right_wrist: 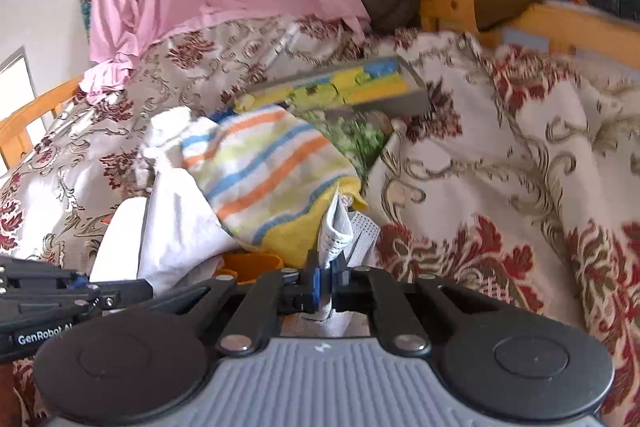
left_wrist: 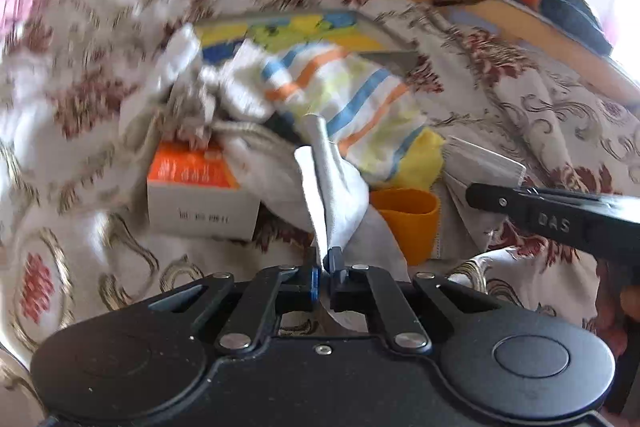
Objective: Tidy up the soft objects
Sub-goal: 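Grasp a white sock with the left tool while the right tool grasps a grey-white sock, then lift both held socks and carry them over the cartoon-painted tray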
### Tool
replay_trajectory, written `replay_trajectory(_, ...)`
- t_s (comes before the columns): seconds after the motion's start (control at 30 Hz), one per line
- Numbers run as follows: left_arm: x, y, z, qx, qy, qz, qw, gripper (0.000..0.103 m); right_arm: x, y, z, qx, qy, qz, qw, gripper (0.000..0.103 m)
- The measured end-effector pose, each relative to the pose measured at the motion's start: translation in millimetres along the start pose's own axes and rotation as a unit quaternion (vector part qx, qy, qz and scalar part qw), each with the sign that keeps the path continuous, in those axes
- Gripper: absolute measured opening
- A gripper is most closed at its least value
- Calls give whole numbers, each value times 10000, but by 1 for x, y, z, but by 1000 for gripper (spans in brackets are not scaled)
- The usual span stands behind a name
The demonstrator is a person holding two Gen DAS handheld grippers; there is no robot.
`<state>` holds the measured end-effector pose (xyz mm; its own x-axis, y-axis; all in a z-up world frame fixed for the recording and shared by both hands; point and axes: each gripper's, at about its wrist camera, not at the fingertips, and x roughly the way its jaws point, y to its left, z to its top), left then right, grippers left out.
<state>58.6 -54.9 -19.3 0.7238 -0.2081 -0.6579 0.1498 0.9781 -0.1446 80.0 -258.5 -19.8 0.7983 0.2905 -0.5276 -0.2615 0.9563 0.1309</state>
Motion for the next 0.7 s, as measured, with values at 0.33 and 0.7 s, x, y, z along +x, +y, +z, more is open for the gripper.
replay_trajectory(0.33,-35,8,7,-68,-686,-24,9976,5,-32,17,1,-482,-872,106,9950,5)
replay_trajectory(0.7,-55,12,36,-372,-1200,-171,9919,5,-48,7,11,-334,-1421,318,9888,5)
